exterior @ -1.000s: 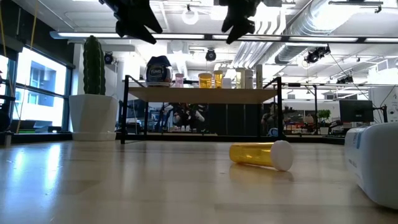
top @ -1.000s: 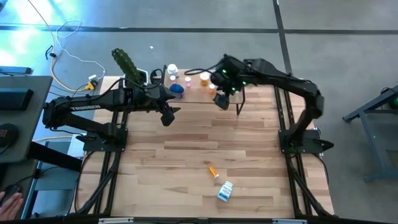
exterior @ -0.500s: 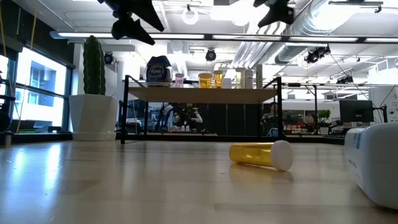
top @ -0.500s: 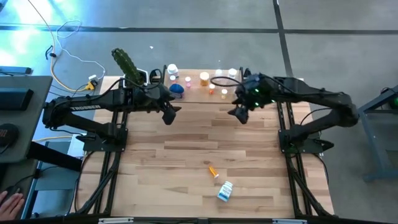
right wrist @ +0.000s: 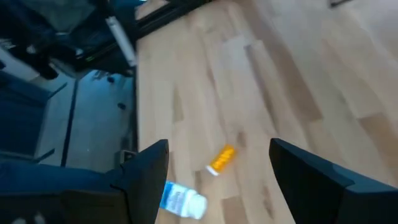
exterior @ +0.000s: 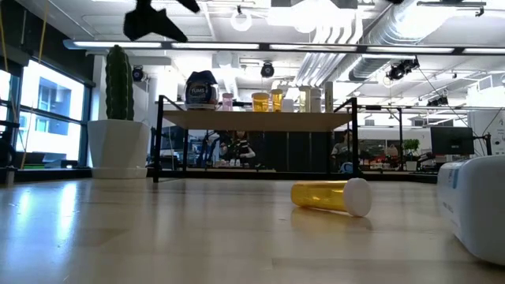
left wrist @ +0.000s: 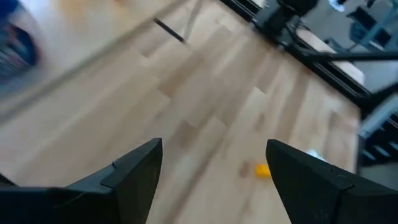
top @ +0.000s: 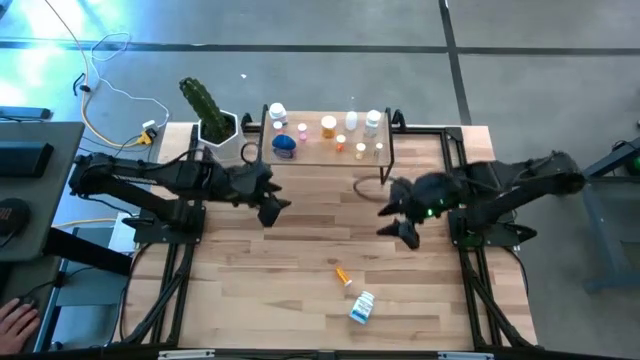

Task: Pick and place medicine bottles onto shelf by color
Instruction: Put the white large pill bottle on the shelf

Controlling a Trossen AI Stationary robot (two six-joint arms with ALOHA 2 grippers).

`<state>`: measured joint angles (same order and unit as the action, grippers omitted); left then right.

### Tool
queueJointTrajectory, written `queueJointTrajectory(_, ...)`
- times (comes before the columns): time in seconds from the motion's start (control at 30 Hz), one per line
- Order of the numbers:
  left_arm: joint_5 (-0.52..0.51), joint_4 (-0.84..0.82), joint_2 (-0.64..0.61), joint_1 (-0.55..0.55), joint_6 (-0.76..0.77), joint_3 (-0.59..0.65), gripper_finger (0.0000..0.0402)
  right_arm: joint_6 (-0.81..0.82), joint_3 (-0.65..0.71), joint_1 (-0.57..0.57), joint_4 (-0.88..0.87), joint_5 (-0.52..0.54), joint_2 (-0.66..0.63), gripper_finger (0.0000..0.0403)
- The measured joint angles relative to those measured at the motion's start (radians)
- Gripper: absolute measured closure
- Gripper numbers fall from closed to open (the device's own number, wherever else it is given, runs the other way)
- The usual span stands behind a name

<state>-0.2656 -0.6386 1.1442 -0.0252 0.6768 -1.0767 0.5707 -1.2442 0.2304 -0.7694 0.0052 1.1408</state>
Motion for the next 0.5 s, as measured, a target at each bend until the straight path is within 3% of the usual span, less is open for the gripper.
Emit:
queueJointTrajectory(0.2,-0.058,-0.063,0.000,0.173,0.103,0.000,0.0124,0.006,0.000,0.173,0.043,0.127,0.033,0.0135)
queueJointTrajectory(0.5,-0.278,-0.114,0.000,0.415,0.273,0.000,0.0124,0.036,0.000,0.298,0.041,0.205,0.114,0.0135)
